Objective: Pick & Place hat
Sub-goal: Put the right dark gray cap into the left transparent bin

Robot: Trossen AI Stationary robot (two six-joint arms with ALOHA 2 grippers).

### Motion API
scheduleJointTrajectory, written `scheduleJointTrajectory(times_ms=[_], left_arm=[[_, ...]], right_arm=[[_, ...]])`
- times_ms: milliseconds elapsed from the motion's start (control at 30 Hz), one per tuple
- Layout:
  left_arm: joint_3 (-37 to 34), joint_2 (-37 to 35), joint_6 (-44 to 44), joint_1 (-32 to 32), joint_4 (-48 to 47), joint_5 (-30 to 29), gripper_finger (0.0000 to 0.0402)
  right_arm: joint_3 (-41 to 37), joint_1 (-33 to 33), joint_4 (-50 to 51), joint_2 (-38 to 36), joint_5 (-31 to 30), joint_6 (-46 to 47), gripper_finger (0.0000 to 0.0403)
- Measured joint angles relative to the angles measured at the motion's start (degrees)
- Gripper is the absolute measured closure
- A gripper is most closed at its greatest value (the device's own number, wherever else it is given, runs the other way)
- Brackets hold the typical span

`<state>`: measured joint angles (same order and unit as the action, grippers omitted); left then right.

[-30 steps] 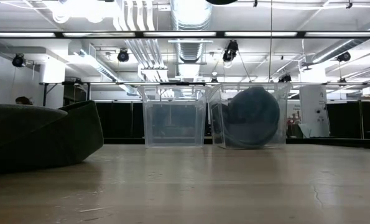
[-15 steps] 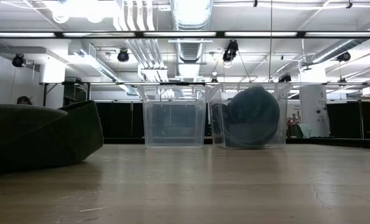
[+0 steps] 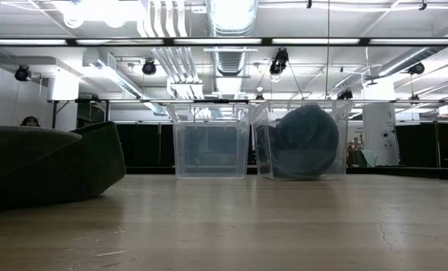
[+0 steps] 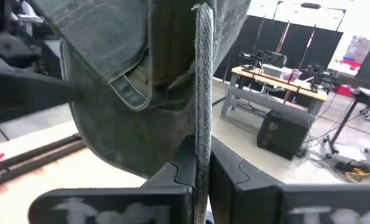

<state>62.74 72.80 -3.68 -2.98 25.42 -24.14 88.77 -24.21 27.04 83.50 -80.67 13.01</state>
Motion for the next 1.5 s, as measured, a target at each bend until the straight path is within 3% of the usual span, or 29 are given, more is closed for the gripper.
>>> scheduleJointTrajectory(times_ms=[333, 600, 933, 1333, 1500], left_arm=[[0.0, 0.25, 2.81, 1.97, -0.56, -0.05, 0.0227], [0.0, 0.25, 2.07, 2.29, -0.61, -0.61, 0.0386], [0.0, 0.23, 2.72, 2.4, -0.56, -2.89, 0.0396], [2.02, -1.16, 1.99, 2.72, -3.87, -15.3, 0.0396], [2.76, -2.28, 2.24, 3.37, -6.27, -20.8, 0.0396]], right_arm=[[0.04, 0.39, -4.97, 1.01, 1.53, -4.23, 0.039], [0.04, 0.68, -5.04, 1.05, 1.91, -4.36, 0.039], [0.04, 0.81, -4.94, 0.93, 2.29, -9.43, 0.0382], [0.09, 0.74, -4.11, -2.43, 0.95, -12.99, 0.0266], [0.09, 0.19, 1.57, -4.66, 0.82, -13.4, 0.0229]])
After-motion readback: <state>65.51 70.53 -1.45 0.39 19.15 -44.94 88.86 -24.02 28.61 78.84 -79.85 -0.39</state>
